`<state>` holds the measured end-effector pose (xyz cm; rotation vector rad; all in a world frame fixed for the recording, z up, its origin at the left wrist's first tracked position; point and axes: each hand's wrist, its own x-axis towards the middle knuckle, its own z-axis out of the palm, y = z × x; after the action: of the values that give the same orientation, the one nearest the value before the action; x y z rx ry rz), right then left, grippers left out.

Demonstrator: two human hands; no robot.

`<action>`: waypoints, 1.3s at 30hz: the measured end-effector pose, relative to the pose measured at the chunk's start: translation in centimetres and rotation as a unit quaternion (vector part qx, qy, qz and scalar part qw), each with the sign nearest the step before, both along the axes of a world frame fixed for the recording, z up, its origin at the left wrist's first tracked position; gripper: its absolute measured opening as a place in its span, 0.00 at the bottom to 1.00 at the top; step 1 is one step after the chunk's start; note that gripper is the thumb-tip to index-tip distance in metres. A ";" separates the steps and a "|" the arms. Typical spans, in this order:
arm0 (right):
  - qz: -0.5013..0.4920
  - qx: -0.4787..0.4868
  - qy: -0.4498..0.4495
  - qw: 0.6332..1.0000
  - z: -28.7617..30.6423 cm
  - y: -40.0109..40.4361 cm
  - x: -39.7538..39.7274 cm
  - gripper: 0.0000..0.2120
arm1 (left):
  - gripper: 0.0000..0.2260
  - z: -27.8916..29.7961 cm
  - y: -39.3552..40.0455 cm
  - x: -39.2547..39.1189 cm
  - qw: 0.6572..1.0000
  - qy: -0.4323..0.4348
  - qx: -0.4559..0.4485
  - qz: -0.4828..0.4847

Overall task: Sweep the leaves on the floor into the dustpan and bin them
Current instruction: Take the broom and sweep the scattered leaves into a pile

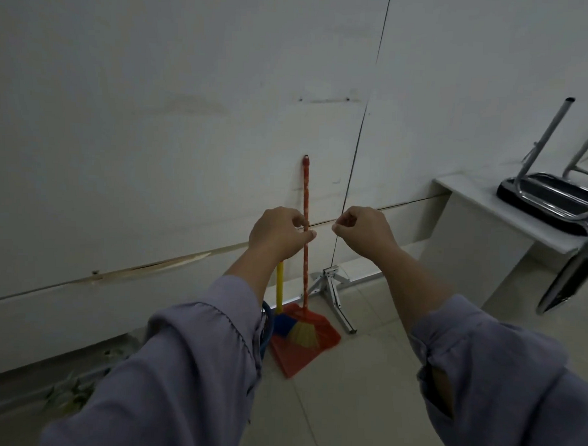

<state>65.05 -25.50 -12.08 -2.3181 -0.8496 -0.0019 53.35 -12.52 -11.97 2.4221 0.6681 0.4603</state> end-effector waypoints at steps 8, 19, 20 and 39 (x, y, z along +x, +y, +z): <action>0.006 -0.009 0.041 0.999 -1.0 6.6 15.0 0.07 | 0.17 -2.3 7.3 14.1 1.000 0.024 -0.005 0.008; 0.048 -0.040 0.114 0.992 -5.2 17.0 29.4 0.12 | 0.19 -6.8 16.9 27.8 0.993 0.088 -0.060 0.057; 0.056 -0.046 0.119 0.990 -6.0 18.0 30.5 0.12 | 0.19 -7.6 17.5 28.4 0.992 0.086 -0.069 0.065; 0.142 -0.144 0.297 0.933 -19.7 32.9 41.5 0.15 | 0.18 -19.6 24.0 36.5 0.946 0.113 -0.225 0.204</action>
<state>106.58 7.36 -31.79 -2.2250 -0.8893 0.9561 89.88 11.43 -31.53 1.9144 1.2411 0.1600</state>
